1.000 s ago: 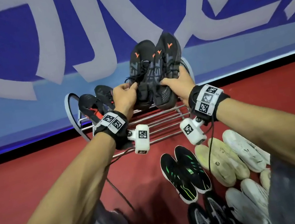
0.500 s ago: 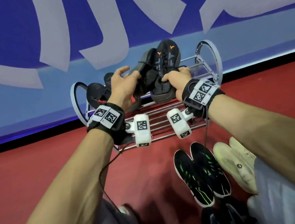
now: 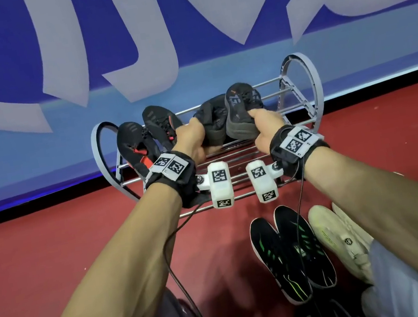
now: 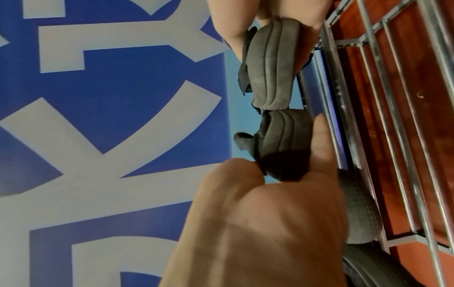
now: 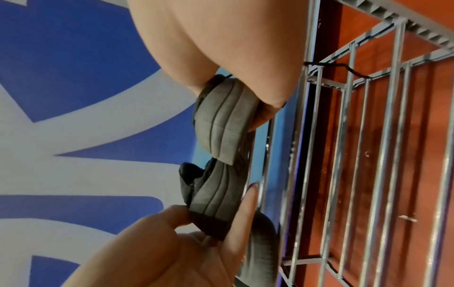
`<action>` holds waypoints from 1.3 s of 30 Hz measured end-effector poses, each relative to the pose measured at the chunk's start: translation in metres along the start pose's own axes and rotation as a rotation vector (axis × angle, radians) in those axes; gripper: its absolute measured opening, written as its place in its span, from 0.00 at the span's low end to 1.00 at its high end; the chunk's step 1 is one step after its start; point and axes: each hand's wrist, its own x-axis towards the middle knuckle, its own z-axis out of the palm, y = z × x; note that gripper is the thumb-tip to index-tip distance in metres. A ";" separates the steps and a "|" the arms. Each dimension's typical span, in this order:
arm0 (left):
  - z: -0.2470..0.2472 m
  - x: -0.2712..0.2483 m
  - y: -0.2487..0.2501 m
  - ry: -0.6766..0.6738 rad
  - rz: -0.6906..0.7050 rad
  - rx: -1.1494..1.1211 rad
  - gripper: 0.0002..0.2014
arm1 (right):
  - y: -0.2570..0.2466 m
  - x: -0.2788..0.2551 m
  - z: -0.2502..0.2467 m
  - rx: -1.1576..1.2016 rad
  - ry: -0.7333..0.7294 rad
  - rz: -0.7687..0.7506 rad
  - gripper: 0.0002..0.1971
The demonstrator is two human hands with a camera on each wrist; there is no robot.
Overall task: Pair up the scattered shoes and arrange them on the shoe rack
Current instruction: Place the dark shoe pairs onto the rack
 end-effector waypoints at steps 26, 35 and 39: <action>-0.010 0.020 -0.034 -0.143 0.133 0.427 0.21 | 0.027 0.030 -0.012 -0.346 -0.011 -0.081 0.22; -0.003 0.217 -0.134 0.007 0.244 0.539 0.43 | 0.025 0.032 -0.010 -0.199 -0.116 -0.034 0.26; 0.007 0.071 -0.062 -0.020 0.344 0.540 0.27 | 0.022 0.034 -0.013 -0.131 -0.144 -0.035 0.25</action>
